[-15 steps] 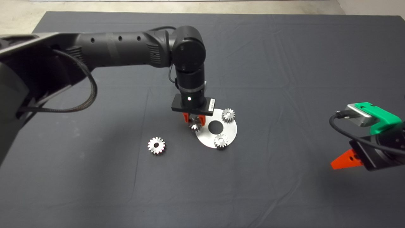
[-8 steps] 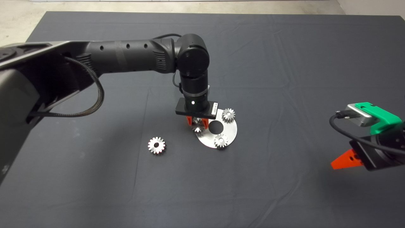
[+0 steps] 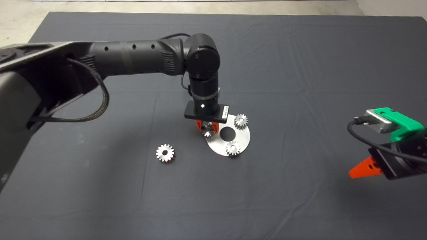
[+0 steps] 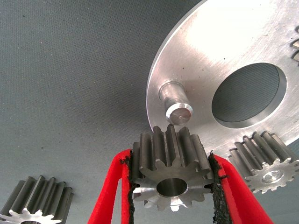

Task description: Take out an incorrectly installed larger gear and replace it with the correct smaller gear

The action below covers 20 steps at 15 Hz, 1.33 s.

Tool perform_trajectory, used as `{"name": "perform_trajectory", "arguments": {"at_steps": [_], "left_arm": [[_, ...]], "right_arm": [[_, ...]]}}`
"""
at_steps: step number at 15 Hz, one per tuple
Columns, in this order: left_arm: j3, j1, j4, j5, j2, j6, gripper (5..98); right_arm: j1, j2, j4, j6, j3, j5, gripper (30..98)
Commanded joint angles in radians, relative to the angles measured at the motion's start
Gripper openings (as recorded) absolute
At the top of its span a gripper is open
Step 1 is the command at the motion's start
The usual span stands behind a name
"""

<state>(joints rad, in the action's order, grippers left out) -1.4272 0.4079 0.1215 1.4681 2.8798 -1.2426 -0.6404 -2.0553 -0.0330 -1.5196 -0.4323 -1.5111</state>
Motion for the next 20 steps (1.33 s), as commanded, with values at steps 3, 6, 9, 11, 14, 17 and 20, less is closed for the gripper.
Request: {"name": "perform_trajectory", "arguments": {"at_steps": [3, 6, 9, 11, 14, 17, 20], "left_arm": [[-0.021, 0.028, -0.005, 0.001, 0.039, 0.006, 29.9], [-0.028, 0.028, -0.003, 0.001, 0.040, 0.008, 29.9], [-0.034, 0.028, 0.000, 0.003, 0.040, 0.017, 29.9], [-0.042, 0.028, 0.000, 0.004, 0.037, 0.034, 29.9], [-0.047, 0.064, -0.004, 0.009, 0.039, 0.040, 29.9], [-0.051, 0.071, -0.003, 0.009, 0.039, 0.040, 29.9], [-0.050, 0.086, -0.008, 0.009, 0.039, 0.040, 29.8]], "right_arm": [[-0.019, 0.003, 0.024, 0.001, 0.002, 0.002, 66.0], [-0.019, 0.005, 0.024, 0.001, 0.002, -0.001, 66.0], [-0.019, 0.005, 0.024, 0.001, 0.002, -0.001, 66.0], [-0.019, 0.005, 0.024, 0.001, 0.002, 0.000, 66.0], [-0.019, 0.003, 0.024, 0.001, 0.002, 0.000, 66.0], [-0.019, -0.001, 0.024, 0.001, 0.002, 0.002, 66.0], [-0.019, 0.000, 0.024, 0.001, 0.002, 0.000, 66.0]]}}
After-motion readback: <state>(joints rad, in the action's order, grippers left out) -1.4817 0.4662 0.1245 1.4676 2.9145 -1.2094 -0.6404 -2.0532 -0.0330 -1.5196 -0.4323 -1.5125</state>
